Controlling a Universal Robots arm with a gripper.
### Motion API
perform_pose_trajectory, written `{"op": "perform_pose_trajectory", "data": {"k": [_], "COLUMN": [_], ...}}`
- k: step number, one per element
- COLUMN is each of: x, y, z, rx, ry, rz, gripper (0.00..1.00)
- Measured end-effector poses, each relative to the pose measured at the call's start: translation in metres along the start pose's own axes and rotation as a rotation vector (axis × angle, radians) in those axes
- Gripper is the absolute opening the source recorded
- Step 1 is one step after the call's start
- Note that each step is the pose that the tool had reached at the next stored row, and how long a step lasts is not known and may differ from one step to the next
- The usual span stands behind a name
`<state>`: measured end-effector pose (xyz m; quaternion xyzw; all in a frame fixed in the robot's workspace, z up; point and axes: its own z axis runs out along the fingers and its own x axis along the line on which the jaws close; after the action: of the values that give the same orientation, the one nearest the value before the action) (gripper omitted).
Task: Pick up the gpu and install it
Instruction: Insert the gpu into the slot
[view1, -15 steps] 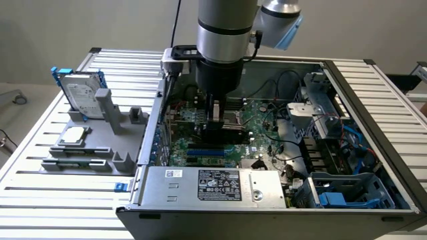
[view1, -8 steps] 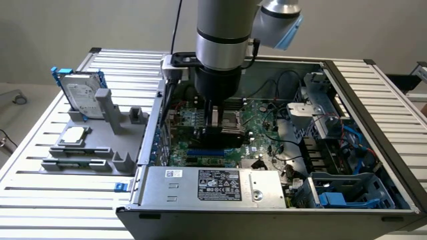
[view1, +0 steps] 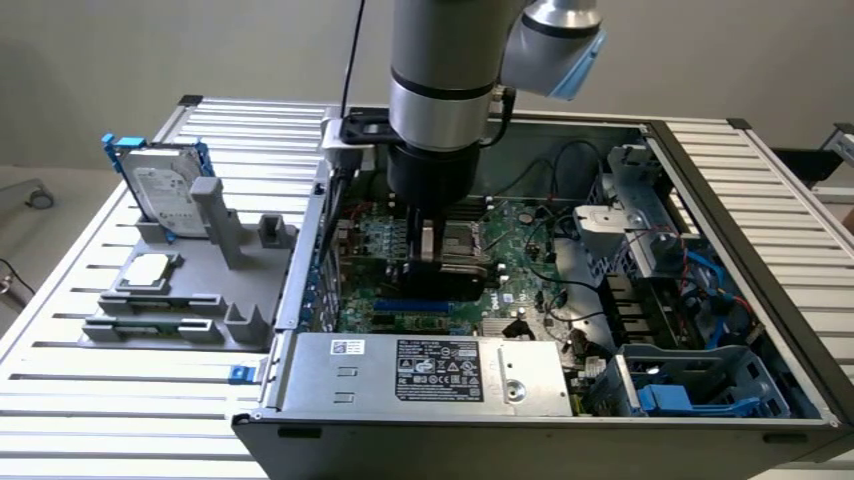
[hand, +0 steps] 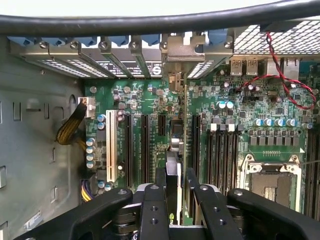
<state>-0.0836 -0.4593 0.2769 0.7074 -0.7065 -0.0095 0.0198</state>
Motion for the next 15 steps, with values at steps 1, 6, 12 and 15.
{"op": "perform_pose_trajectory", "data": {"k": [1, 6, 12, 15], "x": [0.0001, 0.0005, 0.0005, 0.0005], "y": [0.0001, 0.0002, 0.0003, 0.0003], "z": [0.0004, 0.0028, 0.0046, 0.0051], "rx": [0.0000, 0.0001, 0.0000, 0.0001], "ry": [-0.0002, -0.0011, -0.0026, -0.0036], "rz": [0.000, 0.000, 0.000, 0.000], "gripper": [0.26, 0.26, 0.26, 0.26]}}
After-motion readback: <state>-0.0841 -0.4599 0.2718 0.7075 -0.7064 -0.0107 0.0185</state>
